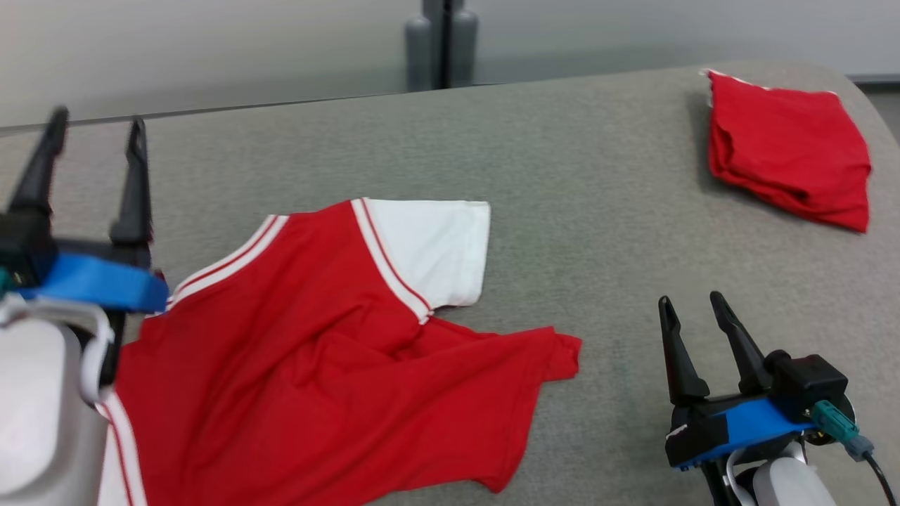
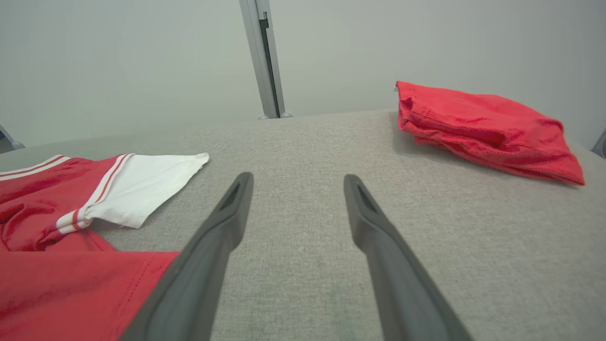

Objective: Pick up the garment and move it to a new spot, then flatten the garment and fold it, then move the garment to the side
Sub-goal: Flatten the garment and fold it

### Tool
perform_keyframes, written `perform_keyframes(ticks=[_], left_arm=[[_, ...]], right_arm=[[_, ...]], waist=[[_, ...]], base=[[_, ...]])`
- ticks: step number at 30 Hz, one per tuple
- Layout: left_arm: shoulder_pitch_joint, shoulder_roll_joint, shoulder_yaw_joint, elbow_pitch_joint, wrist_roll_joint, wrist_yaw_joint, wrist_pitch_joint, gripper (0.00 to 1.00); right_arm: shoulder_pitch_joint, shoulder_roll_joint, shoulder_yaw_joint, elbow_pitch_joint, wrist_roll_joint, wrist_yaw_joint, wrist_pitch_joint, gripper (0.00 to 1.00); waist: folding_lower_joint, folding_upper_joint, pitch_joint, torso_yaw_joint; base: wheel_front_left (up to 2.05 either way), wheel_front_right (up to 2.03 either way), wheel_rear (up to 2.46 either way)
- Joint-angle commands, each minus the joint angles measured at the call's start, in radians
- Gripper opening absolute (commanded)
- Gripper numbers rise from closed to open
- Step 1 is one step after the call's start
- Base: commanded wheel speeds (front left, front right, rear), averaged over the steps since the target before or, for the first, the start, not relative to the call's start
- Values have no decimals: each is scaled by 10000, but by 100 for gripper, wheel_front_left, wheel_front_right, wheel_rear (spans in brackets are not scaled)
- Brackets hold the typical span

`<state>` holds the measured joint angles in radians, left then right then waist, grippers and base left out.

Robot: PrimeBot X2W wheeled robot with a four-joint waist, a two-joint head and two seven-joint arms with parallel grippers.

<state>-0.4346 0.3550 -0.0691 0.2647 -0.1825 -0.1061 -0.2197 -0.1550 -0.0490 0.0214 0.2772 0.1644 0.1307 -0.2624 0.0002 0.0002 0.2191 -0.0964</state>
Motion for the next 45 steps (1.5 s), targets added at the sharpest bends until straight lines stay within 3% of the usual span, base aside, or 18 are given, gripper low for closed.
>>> perform_keyframes(ticks=[1,7,21,29,38,39,40,41,45], left_arm=[[-389,116,-75,91,-37,-60,75,100],[-2198,803,-1092,843,-449,-263,984,100],[-4049,2140,-5844,2643,-3418,-246,3135,100],[-4602,2489,-8006,3368,-4960,-248,3837,100],[-4819,2693,-9681,3950,-6435,-248,4449,100],[-4806,2711,-9892,4014,-6558,-248,4571,95],[-4796,2718,-10054,4022,-6687,-250,4619,56],[-4842,2725,-10181,4025,-6834,-250,4570,0],[-5294,2809,-10371,4185,-7018,-226,4026,0]], right_arm=[[-131,-30,6,-49,56,1,-35,100],[-439,-30,76,-187,253,1,-34,100],[-1017,-30,295,-307,584,1,-35,100],[-1245,-30,456,-347,752,1,-35,100],[-1394,-30,561,-390,840,1,-35,100],[-1375,-30,562,-391,850,1,-35,100],[-1349,-30,557,-394,851,1,-35,100],[-1324,-30,537,-399,844,1,-35,100],[-1220,-30,412,-389,742,1,-35,100]], waist=[[-2,-2,44,-171],[-2,-2,601,-878],[-2,-2,1552,-1722],[-2,-2,1870,-1979],[-2,-2,2146,-2263],[-2,-2,2151,-2282],[-2,-2,2152,-2293],[-2,-2,2148,-2294],[-2,-2,2063,-2202]], base=[[0,0,0],[0,0,0],[0,0,0],[0,0,0],[0,0,0],[0,0,0],[0,0,0],[0,0,0],[0,0,0]])
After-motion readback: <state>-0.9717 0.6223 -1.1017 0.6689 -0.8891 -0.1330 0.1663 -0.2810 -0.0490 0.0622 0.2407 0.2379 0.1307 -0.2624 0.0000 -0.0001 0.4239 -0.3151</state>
